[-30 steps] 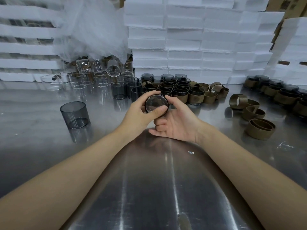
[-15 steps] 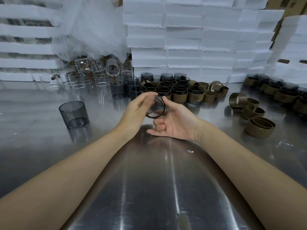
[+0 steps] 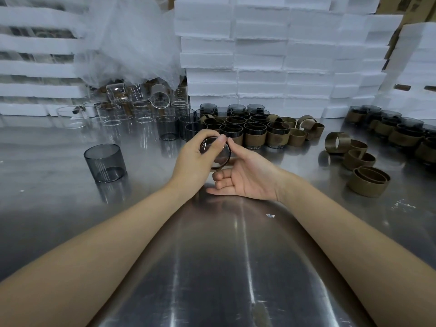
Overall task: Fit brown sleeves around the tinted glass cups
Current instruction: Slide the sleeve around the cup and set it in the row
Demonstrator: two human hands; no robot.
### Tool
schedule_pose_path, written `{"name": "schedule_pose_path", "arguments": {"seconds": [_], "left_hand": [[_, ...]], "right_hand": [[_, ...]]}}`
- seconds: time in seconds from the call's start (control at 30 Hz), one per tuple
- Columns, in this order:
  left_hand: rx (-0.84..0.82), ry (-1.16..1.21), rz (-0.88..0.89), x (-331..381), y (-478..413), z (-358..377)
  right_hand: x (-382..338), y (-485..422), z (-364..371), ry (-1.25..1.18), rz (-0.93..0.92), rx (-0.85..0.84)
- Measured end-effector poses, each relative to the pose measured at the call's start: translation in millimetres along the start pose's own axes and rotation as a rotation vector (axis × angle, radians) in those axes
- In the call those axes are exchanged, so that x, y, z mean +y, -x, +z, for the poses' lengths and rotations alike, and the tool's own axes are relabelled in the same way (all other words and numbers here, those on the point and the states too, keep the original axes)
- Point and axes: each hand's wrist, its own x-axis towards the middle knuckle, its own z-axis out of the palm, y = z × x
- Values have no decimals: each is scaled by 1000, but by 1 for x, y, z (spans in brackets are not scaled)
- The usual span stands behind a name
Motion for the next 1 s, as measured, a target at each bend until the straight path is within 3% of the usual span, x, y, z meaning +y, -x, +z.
{"name": "schedule_pose_path", "arguments": {"seconds": [0.17,0.37,0.6,0.7,0.8,0.9,1.0], "left_hand": [[23,42,-9,1,2,-1],[-184,37,-20,-5,2,-4],[-71,-35,49,-3,3,-5],[-26,3,16,-2,2,-6],[-1,90,2,0,3,-4],[1,-82,194,3,5,-5],[-183,-327,417,4,8,-4]], "right_hand": [[1,1,1,9,-9,26],[-2,2,-6,-86,-2,10],[-2,1,-4,-60,-11,-41],[2,-1,-4,-2,-119,30],[5,-6,-9,222,-371,279],[4,-7,-18,593,-535,523],[6,-7,-22,828,-563,546]]}}
